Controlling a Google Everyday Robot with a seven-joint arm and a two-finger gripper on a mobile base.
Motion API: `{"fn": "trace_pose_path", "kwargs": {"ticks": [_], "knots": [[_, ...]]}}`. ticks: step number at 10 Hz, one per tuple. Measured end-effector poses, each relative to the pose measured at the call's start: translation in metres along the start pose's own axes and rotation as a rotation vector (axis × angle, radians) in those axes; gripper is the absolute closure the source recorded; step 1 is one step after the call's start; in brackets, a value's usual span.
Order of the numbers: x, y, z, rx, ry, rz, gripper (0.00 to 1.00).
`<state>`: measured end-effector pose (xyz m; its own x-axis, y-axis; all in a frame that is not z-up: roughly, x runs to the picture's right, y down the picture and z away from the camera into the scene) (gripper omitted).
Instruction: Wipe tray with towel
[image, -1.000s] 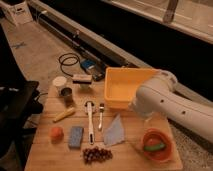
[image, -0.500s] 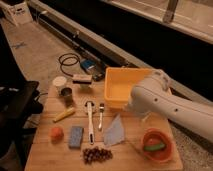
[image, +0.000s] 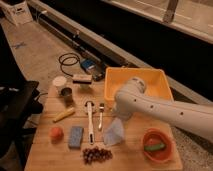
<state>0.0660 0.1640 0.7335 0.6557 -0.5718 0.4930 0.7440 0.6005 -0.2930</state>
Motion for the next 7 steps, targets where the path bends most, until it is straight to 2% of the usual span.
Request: {"fn": "trace_pose_path", "kwargs": {"ticks": [1, 5, 6, 7], "knots": [[-0.0048, -0.0033, 0.0057, 0.016, -0.024, -0.003, 0.35], [-0.0044, -0.0031, 0.0054, 0.018, -0.025, 0.001, 0.35], [-0.004, -0.003, 0.0056, 0.013, -0.025, 0.001, 0.35], [-0.0023, 0.0017, 0.0081, -0.013, -0.026, 0.002, 0.35]]}}
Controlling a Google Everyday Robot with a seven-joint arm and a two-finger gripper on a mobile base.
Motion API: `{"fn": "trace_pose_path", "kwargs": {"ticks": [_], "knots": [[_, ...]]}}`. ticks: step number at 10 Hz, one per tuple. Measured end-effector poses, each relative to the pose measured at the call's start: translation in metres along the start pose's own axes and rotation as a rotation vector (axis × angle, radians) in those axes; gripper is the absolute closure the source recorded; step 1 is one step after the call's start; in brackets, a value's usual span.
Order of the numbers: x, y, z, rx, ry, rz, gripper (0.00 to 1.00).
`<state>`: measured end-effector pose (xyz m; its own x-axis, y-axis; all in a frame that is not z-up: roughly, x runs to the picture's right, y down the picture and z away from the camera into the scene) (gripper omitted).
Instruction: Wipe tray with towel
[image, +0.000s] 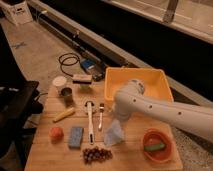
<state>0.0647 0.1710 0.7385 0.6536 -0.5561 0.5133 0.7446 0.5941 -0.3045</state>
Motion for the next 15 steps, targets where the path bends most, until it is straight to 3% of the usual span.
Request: {"fn": "trace_pose_path", "kwargs": {"ticks": [2, 5, 15], "knots": [[0.004, 0.01, 0.022, -0.046, -0.027, -0.002, 0.35], [0.005, 0.014, 0.042, -0.061, -0.071, -0.008, 0.35], [0.0, 0.01, 0.091, -0.01, -0.225, -0.034, 0.35]]}}
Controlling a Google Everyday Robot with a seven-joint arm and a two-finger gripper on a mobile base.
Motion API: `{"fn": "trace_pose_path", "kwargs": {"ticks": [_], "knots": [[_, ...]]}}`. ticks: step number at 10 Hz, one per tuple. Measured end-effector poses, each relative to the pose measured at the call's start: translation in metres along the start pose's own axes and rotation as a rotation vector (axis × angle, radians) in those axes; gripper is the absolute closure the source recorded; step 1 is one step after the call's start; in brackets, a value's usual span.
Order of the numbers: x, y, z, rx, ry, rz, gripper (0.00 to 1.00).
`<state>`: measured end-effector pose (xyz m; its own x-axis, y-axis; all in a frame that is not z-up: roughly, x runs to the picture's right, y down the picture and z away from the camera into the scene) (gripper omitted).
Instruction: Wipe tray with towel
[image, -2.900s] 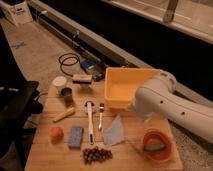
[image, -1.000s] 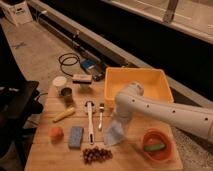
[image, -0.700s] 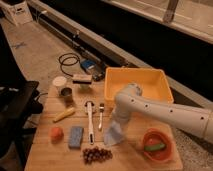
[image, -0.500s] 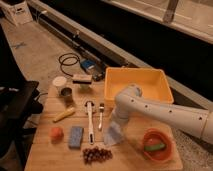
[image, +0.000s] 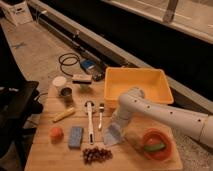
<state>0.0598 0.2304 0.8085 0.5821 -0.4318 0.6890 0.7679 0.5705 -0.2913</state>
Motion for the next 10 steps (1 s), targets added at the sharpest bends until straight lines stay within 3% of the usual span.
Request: {"fn": "trace_pose_path", "kwargs": {"ticks": [3, 4, 8, 9, 10], "knots": [[0.002, -0.004, 0.013, 0.027, -0.049, 0.001, 0.36], [0.001, -0.003, 0.012, 0.022, -0.048, -0.004, 0.42], [0.0, 0.0, 0.009, 0.017, -0.046, -0.006, 0.79], [0.0, 0.002, 0.003, 0.036, -0.007, 0.011, 0.92], [0.002, 0.008, -0.006, 0.046, 0.025, 0.032, 0.98]]}}
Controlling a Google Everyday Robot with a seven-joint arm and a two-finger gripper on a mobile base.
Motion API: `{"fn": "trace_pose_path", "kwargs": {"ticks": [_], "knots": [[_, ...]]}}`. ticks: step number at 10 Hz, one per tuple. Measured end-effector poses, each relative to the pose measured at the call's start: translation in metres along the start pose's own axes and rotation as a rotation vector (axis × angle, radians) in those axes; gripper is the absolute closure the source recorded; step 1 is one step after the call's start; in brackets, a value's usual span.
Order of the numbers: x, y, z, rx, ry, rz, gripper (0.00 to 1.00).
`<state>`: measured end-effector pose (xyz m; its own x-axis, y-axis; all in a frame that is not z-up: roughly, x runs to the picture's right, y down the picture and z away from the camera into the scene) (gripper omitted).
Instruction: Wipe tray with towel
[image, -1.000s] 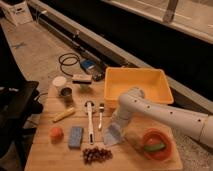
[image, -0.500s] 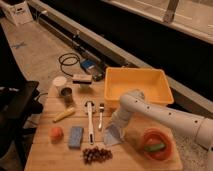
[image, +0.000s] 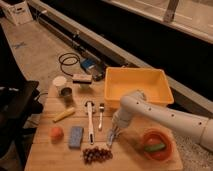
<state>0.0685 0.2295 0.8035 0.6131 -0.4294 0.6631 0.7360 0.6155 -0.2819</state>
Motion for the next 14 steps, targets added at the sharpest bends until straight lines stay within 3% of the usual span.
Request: {"fn": "trace_pose_path", "kwargs": {"ticks": [2, 5, 7, 8, 9, 11, 14], "knots": [[0.001, 0.002, -0.02, 0.014, 0.056, 0.033, 1.0], [0.007, 0.008, -0.073, 0.033, 0.174, 0.13, 1.0], [0.023, 0.02, -0.124, 0.042, 0.274, 0.234, 1.0], [0.031, 0.03, -0.14, 0.037, 0.304, 0.276, 1.0], [0.049, 0.04, -0.166, 0.043, 0.35, 0.33, 1.0], [0.084, 0.043, -0.201, 0.059, 0.401, 0.387, 1.0], [0.139, 0.014, -0.228, 0.113, 0.437, 0.415, 1.0]]}}
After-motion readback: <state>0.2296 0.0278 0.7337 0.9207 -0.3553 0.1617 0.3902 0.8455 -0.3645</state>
